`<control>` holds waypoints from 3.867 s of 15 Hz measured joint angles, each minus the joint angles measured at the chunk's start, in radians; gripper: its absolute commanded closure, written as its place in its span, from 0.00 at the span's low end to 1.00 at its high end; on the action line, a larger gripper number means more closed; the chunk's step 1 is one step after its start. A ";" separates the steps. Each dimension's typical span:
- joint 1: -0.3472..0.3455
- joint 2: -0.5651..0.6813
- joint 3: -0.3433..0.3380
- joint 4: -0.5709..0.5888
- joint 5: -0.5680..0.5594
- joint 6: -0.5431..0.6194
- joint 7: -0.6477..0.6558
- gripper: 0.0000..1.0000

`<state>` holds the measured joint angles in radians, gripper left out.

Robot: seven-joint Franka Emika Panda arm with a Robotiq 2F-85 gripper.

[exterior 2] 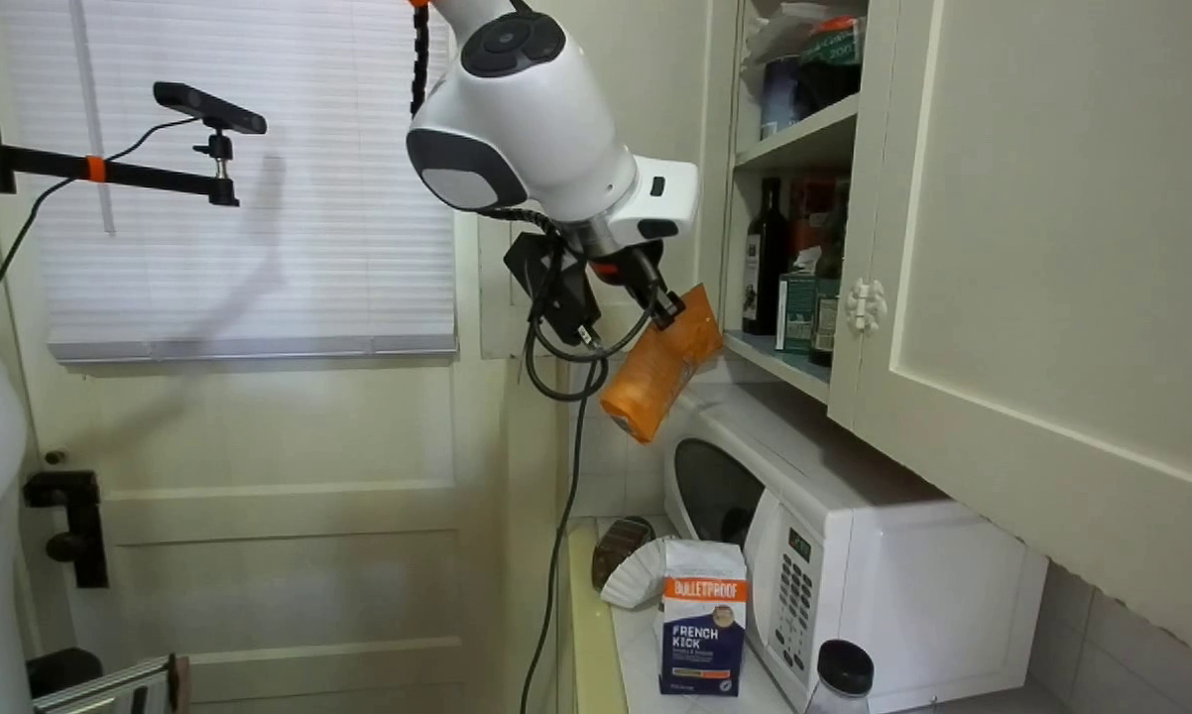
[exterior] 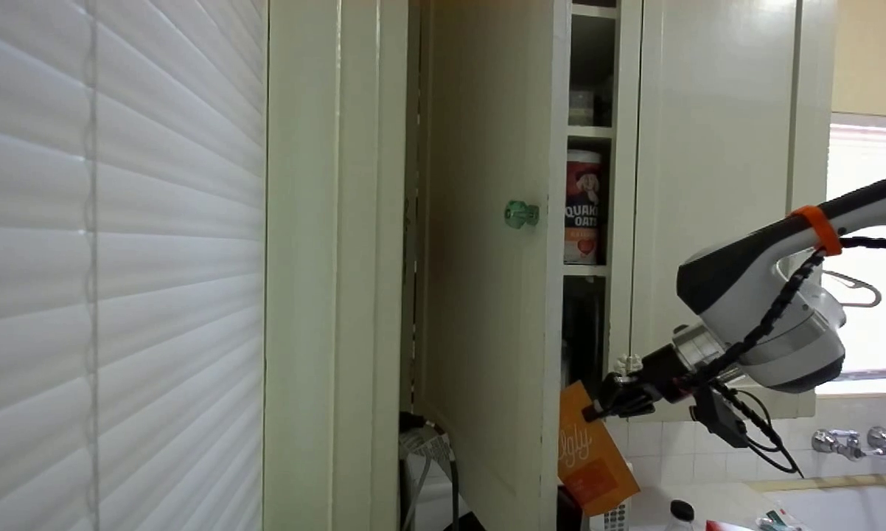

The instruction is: Remove the orange packet from the top cabinet

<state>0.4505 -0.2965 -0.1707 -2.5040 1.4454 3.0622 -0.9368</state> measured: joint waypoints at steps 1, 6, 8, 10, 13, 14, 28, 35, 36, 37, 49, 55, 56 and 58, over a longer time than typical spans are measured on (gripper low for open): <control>0.010 0.007 -0.009 0.009 0.058 -0.001 -0.052 1.00; 0.008 0.071 -0.045 0.062 0.373 -0.054 -0.364 1.00; -0.009 0.115 -0.053 0.076 0.484 -0.110 -0.487 1.00; -0.025 0.170 -0.059 0.085 0.577 -0.175 -0.595 1.00; -0.039 0.263 -0.067 0.093 0.672 -0.268 -0.721 1.00; -0.041 0.294 -0.069 0.098 0.694 -0.295 -0.755 1.00; -0.195 0.476 0.031 0.148 0.891 -0.491 -1.219 1.00; -0.270 0.474 0.062 0.150 1.016 -0.554 -1.432 1.00; -0.277 0.475 0.065 0.148 1.027 -0.557 -1.447 1.00; -0.283 0.477 0.068 0.146 1.034 -0.558 -1.456 1.00; -0.298 0.557 0.091 0.134 1.042 -0.578 -1.461 1.00; -0.298 0.578 0.091 0.136 1.042 -0.578 -1.461 0.73; -0.298 0.578 0.091 0.136 1.042 -0.578 -1.461 0.66; -0.298 0.578 0.090 0.137 1.042 -0.578 -1.461 0.53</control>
<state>0.1528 0.2813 -0.0804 -2.3672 2.4869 2.4847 -2.3974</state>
